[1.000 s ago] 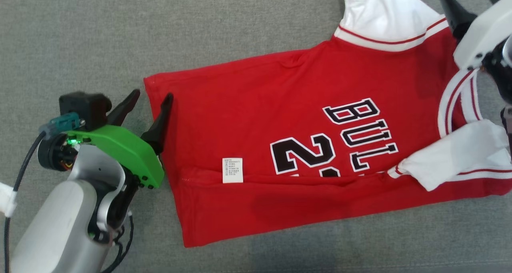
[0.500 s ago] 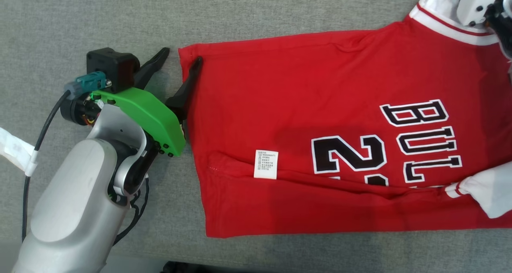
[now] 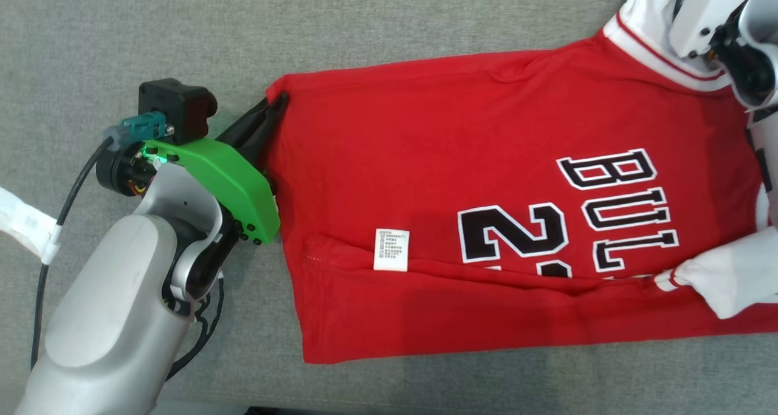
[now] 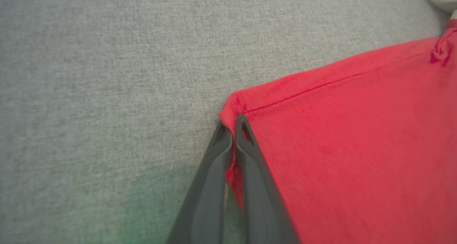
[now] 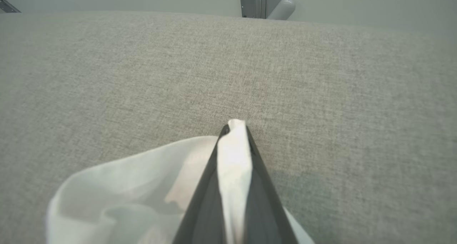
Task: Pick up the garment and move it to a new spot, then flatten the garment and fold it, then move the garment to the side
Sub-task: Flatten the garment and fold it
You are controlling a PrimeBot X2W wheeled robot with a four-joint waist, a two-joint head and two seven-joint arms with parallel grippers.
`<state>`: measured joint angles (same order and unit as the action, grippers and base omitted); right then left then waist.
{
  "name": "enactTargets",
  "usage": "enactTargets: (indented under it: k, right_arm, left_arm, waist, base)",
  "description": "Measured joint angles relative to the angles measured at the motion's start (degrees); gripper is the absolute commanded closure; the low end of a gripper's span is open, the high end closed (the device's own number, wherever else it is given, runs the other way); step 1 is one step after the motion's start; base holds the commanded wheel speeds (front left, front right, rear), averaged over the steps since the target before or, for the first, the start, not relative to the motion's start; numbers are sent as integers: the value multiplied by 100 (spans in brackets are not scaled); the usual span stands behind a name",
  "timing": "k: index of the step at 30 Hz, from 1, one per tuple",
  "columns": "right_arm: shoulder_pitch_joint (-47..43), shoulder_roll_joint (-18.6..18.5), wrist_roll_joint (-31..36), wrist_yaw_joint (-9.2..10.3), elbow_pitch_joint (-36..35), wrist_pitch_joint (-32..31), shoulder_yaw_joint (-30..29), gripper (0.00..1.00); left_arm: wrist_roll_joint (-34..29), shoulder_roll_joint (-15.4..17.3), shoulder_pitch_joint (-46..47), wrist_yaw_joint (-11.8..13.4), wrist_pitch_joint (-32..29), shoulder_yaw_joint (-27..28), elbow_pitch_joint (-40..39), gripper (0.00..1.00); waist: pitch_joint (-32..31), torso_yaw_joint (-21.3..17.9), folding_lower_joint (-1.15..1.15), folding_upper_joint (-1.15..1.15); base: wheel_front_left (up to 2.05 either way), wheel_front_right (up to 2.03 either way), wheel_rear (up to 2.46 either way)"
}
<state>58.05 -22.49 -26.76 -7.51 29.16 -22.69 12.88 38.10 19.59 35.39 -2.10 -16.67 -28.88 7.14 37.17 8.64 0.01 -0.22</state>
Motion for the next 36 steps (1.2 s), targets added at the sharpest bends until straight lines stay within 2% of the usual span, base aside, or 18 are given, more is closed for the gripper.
enactTargets:
  k: [3,9,15,20,26,29,30,31,32,33,36]
  right_arm:
    - [-154,38,-156,0,2,243,58,100]
    - [-541,47,-576,0,-282,723,125,100]
    - [-1499,-91,-1079,0,-1113,1102,-48,100]
    - [-2498,-143,-1201,0,-1845,1233,-288,100]
    - [-3657,175,-1257,0,-2395,1391,-754,100]
    - [-4073,382,-1248,1,-2442,1423,-911,100]
    - [-4172,430,-1234,0,-2413,1410,-922,100]
    - [-4252,480,-1199,1,-2357,1379,-936,100]
    - [-4307,527,-1136,1,-2302,1397,-950,50]
    - [-4346,554,-1065,1,-2238,1429,-955,0]
    - [-4436,565,-860,1,-2108,1445,-934,0]
  left_arm:
    - [-1,77,-97,19,4,9,29,100]
    - [14,279,-561,209,162,174,-164,100]
    - [54,555,-1315,546,334,415,-929,100]
    - [62,739,-1968,821,360,486,-1537,100]
    - [235,717,-2937,1222,628,708,-1871,100]
    - [363,645,-3321,1272,733,694,-1889,100]
    - [363,625,-3418,1310,773,676,-1873,95]
    - [363,595,-3507,1332,789,652,-1833,69]
    - [368,563,-3583,1354,808,616,-1786,29]
    - [369,526,-3656,1361,822,565,-1739,0]
    - [240,519,-3829,1419,878,436,-1549,0]
  waist:
    - [-153,-102,0,0]
    - [-562,-320,0,0]
    - [-1109,-609,0,0]
    - [-1445,-837,0,0]
    - [-1683,-1148,-1,0]
    - [-1761,-1256,-1,0]
    - [-1781,-1283,-1,0]
    - [-1796,-1306,-1,0]
    - [-1807,-1324,-1,0]
    - [-1820,-1333,-1,0]
    - [-1849,-1318,-1,0]
  base:
    - [0,0,0]
    - [0,0,0]
    - [0,0,0]
    - [0,0,0]
    - [0,0,0]
    - [0,0,0]
    - [0,0,0]
    - [0,0,0]
    - [0,0,0]
    - [0,0,0]
    - [0,0,0]
